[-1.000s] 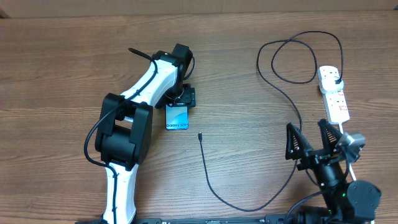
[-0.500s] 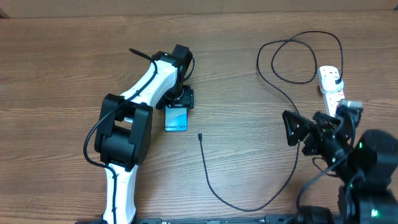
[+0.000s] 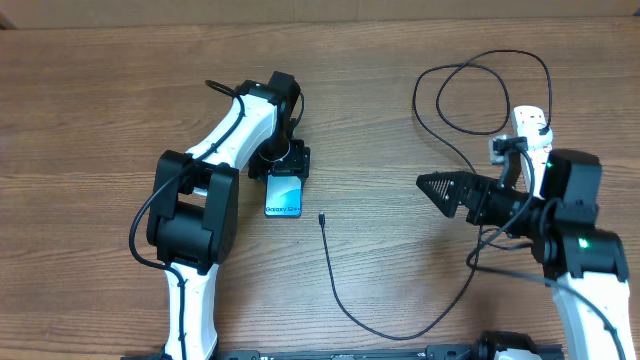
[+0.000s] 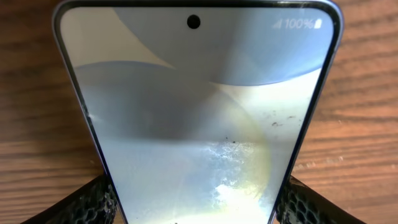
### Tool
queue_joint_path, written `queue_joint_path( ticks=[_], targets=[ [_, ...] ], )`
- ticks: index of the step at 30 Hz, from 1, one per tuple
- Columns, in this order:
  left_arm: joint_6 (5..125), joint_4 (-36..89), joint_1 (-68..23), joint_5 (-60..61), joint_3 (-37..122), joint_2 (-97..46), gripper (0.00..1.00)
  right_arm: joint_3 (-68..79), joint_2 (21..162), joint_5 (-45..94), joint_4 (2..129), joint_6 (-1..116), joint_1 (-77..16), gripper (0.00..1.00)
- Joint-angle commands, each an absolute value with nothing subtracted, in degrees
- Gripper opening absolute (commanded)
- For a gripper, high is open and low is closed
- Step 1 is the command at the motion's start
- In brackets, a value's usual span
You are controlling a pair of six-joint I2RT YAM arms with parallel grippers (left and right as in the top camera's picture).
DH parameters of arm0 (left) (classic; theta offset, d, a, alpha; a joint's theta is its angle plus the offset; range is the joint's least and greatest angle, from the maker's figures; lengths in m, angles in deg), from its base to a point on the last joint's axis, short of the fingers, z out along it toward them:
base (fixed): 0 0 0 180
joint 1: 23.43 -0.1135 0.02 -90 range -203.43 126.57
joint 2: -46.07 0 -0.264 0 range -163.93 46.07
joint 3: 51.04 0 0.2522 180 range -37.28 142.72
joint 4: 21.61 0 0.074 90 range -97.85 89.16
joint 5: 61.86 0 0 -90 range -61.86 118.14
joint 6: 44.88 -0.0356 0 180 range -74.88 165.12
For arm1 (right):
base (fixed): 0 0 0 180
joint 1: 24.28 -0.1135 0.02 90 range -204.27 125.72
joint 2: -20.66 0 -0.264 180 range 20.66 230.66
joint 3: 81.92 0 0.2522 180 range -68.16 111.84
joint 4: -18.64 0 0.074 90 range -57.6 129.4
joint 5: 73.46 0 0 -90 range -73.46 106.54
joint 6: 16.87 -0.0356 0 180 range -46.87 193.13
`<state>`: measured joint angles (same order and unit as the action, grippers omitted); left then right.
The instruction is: Plug charger to phone and switch on socket
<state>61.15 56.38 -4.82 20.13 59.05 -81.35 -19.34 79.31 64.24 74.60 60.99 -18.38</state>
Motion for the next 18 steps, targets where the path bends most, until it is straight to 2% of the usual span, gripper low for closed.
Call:
queue_joint_path(
  ticks=[1,10,18],
  targets=[
    [58.75,56.27,-4.71,12.83,57.39,-81.52,0.57,-17.95,82.48,67.65,72.96,61.01,-19.46,0.97],
    [58.61,55.18,-4.71,8.57,57.39,-81.52,0.59,-17.95,97.61,63.96,64.06,56.36,-34.58,0.9],
    [56.67,55.29,-4.71,6.38,57.39,-81.52,0.6,-17.95,112.49,62.43,43.36,47.09,-48.55,0.78]
  ],
)
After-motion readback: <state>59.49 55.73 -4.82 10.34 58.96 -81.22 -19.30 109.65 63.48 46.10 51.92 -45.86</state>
